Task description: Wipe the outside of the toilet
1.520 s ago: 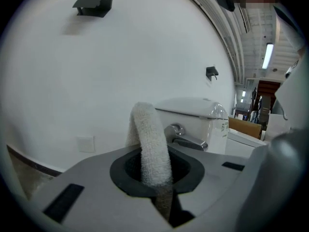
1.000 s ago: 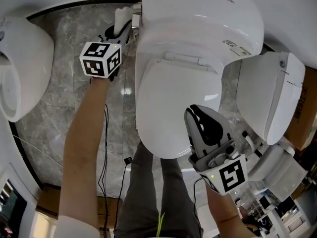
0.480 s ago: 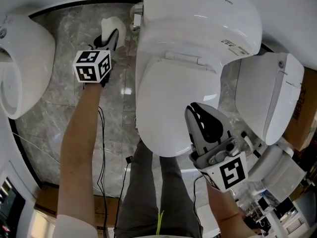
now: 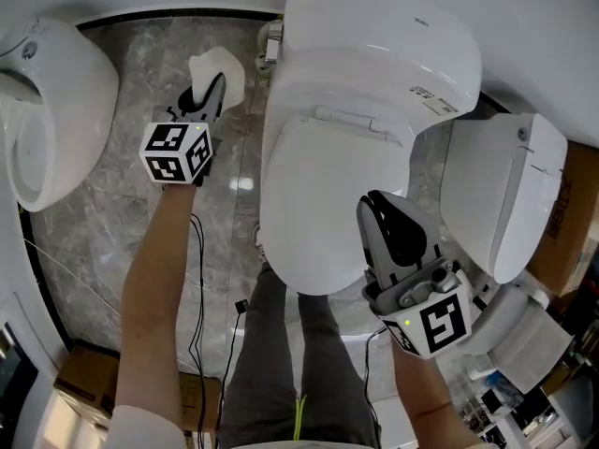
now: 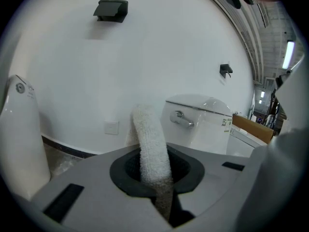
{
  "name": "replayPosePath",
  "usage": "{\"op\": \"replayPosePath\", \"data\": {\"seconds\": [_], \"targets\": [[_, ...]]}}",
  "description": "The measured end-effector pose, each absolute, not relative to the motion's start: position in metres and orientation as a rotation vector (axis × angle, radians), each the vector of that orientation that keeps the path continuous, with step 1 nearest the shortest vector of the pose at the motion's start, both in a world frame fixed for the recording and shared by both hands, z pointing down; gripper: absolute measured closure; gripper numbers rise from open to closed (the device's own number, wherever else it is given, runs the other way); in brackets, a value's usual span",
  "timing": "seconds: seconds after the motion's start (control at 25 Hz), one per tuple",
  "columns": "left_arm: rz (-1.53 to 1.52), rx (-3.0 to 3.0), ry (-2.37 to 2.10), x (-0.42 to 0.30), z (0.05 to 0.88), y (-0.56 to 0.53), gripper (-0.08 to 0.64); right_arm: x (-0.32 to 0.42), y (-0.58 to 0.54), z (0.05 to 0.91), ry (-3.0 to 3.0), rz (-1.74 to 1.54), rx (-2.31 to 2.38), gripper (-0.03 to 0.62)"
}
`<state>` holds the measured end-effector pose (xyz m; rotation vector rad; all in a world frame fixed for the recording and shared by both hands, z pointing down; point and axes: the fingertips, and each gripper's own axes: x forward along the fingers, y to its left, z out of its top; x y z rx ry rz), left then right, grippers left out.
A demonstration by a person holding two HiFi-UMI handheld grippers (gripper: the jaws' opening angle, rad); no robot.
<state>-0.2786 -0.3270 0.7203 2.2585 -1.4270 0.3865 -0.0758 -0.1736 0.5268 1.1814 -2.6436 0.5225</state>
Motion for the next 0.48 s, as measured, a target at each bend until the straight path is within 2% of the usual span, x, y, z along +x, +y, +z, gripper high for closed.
{"op": "replayPosePath", "data": {"seconds": [0.24,0.48], "targets": [[0.311,2.282,-1.543,-0.278,0.661,-0.314,0.506,-0.061,-0.166,0.499,-2.668,0.494,1.204,0.538],[0.365,2.384,-1.694,-0.260,0.610,-0.299,0.506,-0.037,-0.159,0.475,-2.686,0.486,1.291,0.538]]}}
